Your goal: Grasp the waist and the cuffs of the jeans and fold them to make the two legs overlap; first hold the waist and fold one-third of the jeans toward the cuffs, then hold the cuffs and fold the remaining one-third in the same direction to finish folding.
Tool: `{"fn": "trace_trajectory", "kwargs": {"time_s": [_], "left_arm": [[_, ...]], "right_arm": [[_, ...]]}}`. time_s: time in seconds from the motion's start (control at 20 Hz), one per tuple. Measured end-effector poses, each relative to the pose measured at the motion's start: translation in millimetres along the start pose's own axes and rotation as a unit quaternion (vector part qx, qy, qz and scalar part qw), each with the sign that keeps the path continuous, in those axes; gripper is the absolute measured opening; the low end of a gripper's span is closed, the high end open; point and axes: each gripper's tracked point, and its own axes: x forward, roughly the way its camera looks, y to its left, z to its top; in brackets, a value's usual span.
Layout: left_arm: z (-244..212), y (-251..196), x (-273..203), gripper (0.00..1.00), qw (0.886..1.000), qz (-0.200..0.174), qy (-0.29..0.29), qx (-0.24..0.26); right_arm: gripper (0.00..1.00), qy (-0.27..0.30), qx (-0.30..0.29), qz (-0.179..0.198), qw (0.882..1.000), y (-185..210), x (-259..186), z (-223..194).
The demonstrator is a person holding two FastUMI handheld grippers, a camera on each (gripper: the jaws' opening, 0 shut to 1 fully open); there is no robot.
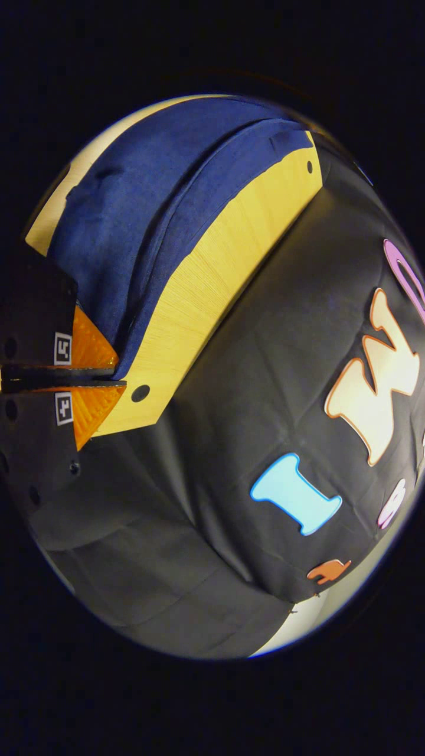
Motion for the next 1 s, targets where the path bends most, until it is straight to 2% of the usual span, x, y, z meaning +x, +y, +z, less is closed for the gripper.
{"fn": "trace_trajectory", "kwargs": {"time_s": [0.15,0.25,0.4,0.55,0.65,0.8,1.0], "left_arm": [[5,4,25,0.00,1.000,-0.008,-0.008,0.001],[11,14,36,0.00,1.000,0.007,-0.027,0.001],[32,37,41,0.93,0.994,0.045,-0.098,-0.021],[52,33,10,0.93,0.987,0.051,-0.138,-0.060],[65,28,2,0.93,0.981,0.033,-0.156,-0.107],[100,22,-35,0.94,0.962,0.001,-0.197,-0.187],[143,18,-82,0.95,0.942,-0.027,-0.243,-0.232]], "right_arm": [[0.03,0.026,0.017,-0.014,0.999,5,20,-5],[0.42,0.036,0.021,-0.045,0.998,-2,22,-6],[1.00,0.046,0.063,-0.070,0.994,-15,11,-6],[0.99,0.048,0.103,-0.090,0.989,-36,-7,-15],[0.99,0.058,0.135,-0.095,0.985,-49,-16,-34],[1.00,0.079,0.188,-0.088,0.975,-64,-21,-68],[0.99,0.104,0.254,-0.076,0.959,-86,-19,-114]]}}
